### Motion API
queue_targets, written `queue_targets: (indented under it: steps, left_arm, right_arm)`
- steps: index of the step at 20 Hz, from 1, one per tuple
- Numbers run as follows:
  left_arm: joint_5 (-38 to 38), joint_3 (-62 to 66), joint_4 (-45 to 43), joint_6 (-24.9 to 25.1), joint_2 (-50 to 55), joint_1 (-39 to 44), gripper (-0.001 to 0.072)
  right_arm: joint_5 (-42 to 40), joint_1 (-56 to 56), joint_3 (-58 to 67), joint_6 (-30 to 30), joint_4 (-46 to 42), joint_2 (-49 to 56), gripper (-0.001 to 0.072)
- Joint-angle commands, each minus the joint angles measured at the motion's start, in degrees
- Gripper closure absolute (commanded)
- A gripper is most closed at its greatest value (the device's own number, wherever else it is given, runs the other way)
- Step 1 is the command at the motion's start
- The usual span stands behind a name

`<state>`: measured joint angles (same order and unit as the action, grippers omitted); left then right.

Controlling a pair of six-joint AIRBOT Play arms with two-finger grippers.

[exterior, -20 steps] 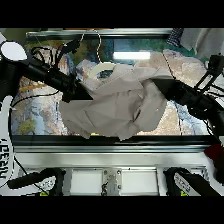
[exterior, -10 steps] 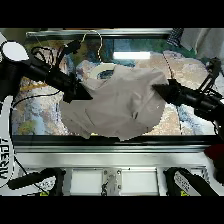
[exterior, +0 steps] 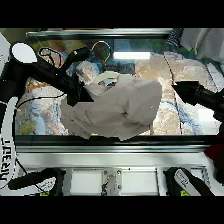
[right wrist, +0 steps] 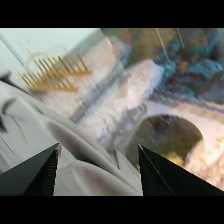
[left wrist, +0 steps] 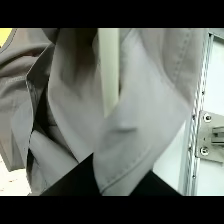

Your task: Fold the clothes and pants, and hang the long-sleeved shirts on hangers.

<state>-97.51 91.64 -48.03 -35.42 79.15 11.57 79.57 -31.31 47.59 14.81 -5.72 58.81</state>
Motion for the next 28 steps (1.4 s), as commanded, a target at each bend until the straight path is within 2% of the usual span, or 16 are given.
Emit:
queue_targets:
  steps: [1,3,6,9,13,16,21,25,28]
  left_arm:
    - [-1.4,0.0,-1.3,3.6,0.0,0.6,0.0694]
    - [-1.4,0.0,-3.5,4.3,0.0,0.6,0.0694]
    - [-1.9,0.0,-3.4,10.8,0.0,0.6,0.0694]
    - [-1.9,0.0,-3.3,13.1,0.0,0.6,0.0694]
    - [-2.5,0.0,-3.2,13.1,0.0,0.6,0.0694]
    - [-2.6,0.0,-3.0,13.1,0.0,0.6,0.0693]
    - [-2.6,0.0,-3.0,13.1,0.0,0.6,0.0693]
    - [-2.5,0.0,-3.0,13.1,0.0,0.6,0.0693]
    - [-2.6,0.0,-3.0,13.1,0.0,0.6,0.0693]
  right_arm:
    - [1.3,-1.0,1.3,0.0,-9.7,-0.6,0.0181]
    - [4.8,-0.8,1.4,0.0,-9.7,-0.5,0.0188]
    - [9.5,0.0,1.3,0.0,-9.7,-0.5,0.0191]
    - [11.4,2.7,1.3,0.0,-9.5,-0.5,0.0192]
    - [10.8,9.2,1.3,-1.3,-9.2,0.6,0.0192]
    - [10.9,12.0,1.3,-1.3,-5.1,1.1,0.0192]
    - [9.6,7.9,1.4,-1.5,-2.4,1.0,0.0194]
    - [18.3,3.0,1.4,-1.5,8.3,0.6,0.0194]
    - [19.0,5.4,1.4,-1.5,5.8,0.6,0.0194]
